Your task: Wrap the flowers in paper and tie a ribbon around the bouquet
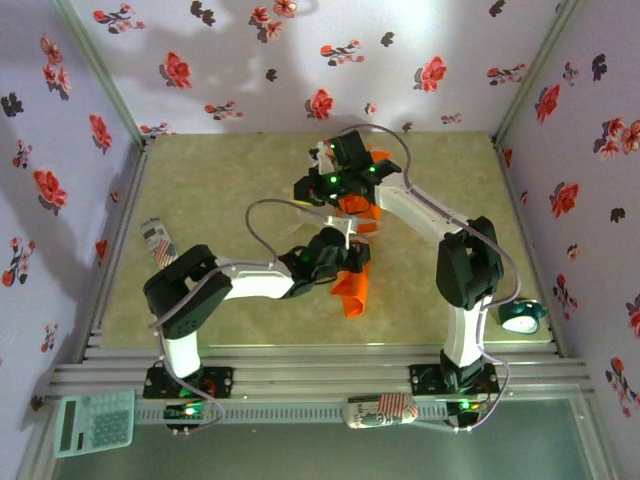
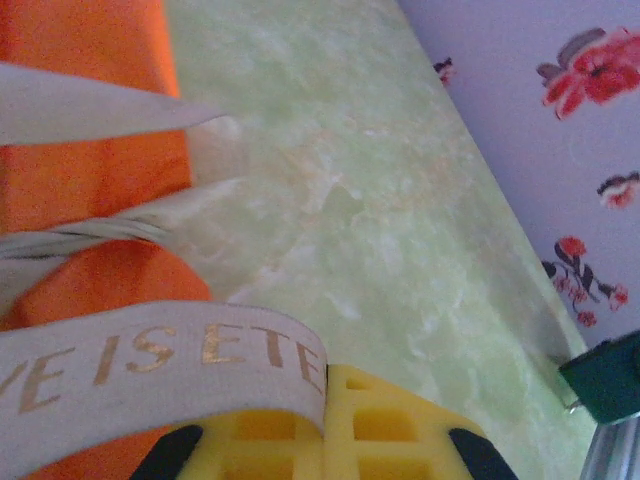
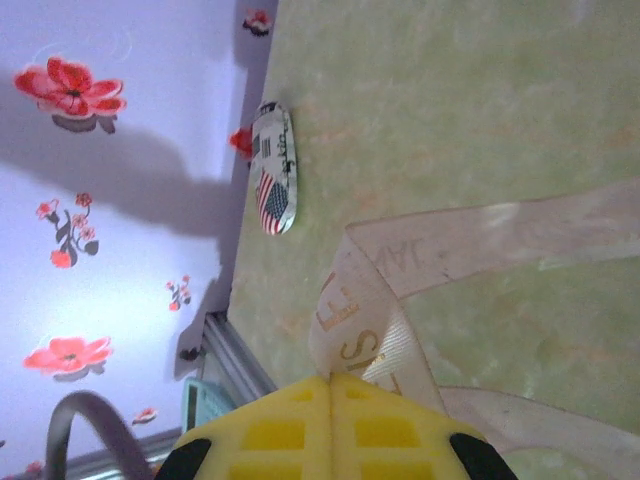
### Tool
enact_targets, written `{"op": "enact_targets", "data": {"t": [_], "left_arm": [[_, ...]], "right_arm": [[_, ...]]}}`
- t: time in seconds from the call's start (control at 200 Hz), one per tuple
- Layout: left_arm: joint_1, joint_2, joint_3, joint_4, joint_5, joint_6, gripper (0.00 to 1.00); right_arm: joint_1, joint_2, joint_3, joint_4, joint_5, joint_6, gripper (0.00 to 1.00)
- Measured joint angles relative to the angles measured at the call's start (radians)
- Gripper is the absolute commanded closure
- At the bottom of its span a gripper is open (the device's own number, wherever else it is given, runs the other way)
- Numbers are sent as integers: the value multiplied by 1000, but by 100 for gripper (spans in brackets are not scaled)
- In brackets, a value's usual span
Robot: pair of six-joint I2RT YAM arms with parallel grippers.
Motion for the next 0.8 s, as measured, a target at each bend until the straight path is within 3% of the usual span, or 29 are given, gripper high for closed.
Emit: {"op": "enact_targets", "data": {"t": [0.28, 0.375, 0.435, 0.585, 0.8], "left_arm": [[-45, 32, -8, 143, -69, 105, 100], [-45, 43, -17, 153, -78, 112, 100], [-45, 48, -18, 155, -83, 113, 100], [-43, 49, -18, 156, -84, 113, 100], [-5, 40, 1, 85, -61, 84, 100]], "right_arm": [[-9, 33, -2, -159, -103, -84, 100], [-9, 63, 10, -238, -103, -127, 70], [-11, 101, 47, -304, -82, -158, 62], [-20, 177, 188, -427, 22, -202, 55], [-99, 126, 275, -446, 153, -149, 50]]}}
